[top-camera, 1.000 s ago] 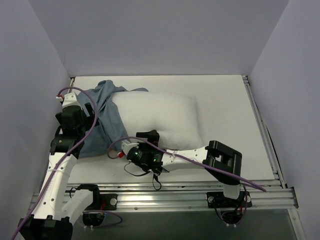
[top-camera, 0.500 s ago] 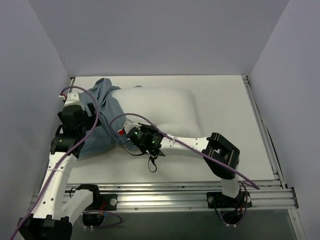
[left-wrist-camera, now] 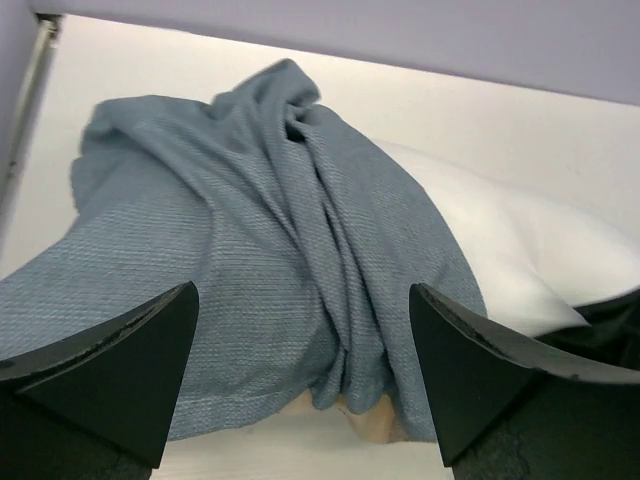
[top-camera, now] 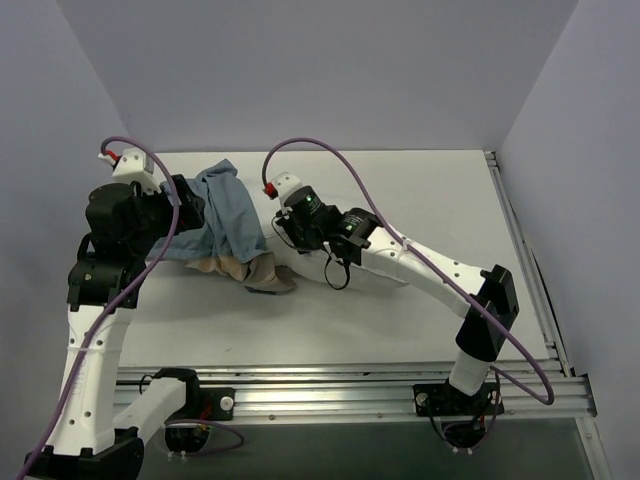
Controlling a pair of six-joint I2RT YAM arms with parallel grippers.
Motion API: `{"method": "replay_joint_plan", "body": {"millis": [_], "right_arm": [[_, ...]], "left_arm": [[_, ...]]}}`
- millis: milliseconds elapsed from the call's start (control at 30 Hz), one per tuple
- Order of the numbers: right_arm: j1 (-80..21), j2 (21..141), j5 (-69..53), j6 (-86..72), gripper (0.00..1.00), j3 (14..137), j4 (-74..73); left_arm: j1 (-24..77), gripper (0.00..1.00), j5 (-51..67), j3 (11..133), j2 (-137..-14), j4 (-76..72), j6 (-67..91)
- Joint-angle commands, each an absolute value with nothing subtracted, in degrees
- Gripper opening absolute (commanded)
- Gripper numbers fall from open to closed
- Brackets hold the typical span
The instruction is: Remove the pillowcase from the pillow
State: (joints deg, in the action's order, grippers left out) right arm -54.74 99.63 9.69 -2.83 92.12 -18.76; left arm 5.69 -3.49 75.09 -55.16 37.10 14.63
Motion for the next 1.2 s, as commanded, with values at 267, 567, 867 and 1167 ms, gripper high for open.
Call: {"method": "replay_joint_plan", "body": {"millis": [267,567,867,1167], "right_arm": [[-53.8,94.8,0.6,-12.1,0.0,94.4,-17.1],[-53.6,93.4,0.6,-12.6,0.0,93.4,-16.7],[-50.5,84.4,4.1,-12.9,0.0,87.9,-20.0],[-40.6,70.1,2.9,-11.0,0.0,86.9,-31.1]], "left_arm": [[14.1,0.95,7.2,69.3,-59.1,37.4,21.2],[18.4,0.84,-7.5,64.6,-62.8,37.3,23.6],[17.4,0.02,-14.8,70.1,-66.4,38.8,18.7],[5.9,0.02,-23.5,75.6,-67.3,40.2,11.3]]}}
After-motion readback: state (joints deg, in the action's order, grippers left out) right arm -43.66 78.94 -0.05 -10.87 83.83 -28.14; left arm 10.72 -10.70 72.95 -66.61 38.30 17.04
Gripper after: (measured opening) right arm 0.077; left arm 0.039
